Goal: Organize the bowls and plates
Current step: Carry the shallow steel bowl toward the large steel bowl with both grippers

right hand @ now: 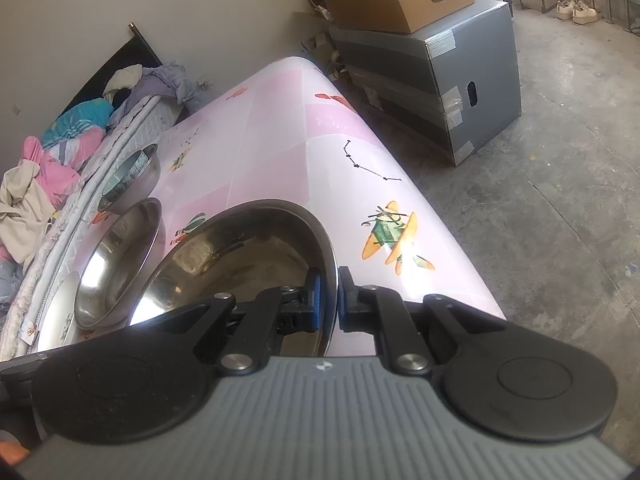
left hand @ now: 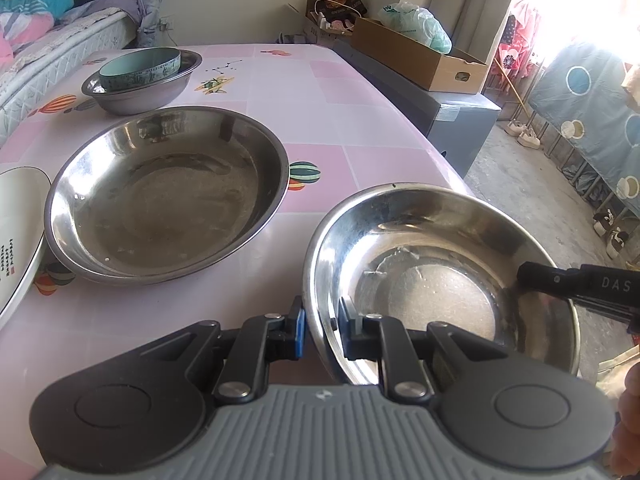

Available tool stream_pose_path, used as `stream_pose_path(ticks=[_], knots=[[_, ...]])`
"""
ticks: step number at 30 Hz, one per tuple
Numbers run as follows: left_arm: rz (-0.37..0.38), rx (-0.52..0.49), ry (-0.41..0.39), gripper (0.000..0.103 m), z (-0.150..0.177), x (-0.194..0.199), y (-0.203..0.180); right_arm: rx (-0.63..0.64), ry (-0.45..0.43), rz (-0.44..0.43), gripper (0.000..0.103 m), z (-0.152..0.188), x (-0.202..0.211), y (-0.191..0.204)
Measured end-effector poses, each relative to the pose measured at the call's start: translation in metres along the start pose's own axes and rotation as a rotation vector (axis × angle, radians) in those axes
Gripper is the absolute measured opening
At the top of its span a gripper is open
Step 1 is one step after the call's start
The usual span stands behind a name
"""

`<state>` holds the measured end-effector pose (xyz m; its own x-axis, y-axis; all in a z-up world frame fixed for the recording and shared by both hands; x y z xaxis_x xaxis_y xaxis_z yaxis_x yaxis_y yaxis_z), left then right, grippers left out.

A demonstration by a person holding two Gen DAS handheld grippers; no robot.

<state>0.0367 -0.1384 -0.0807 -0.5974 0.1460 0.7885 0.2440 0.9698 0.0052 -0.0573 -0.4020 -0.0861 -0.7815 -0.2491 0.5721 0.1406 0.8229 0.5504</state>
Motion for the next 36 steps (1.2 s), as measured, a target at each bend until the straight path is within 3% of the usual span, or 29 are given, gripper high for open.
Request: stream_pose_path(ticks=[36], knots=[[0.011,0.000,-0.054,0.016,0.000,0.016,0.000,0.018,-0.025,0.000,0.009,-0.002,0.012,0.006]])
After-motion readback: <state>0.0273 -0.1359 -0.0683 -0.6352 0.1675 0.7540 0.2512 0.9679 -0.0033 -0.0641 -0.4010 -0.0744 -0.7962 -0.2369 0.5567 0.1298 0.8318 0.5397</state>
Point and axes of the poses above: each gripper's, at about its wrist camera, not at the fingertips, and x roughly against the way its jaws point, y to its left, z to its underside, the point moved 2 cm from there along -x, roughly the way its jaws point, and after that the axes turned 12 degrees about -z, right-handed, at the moved point
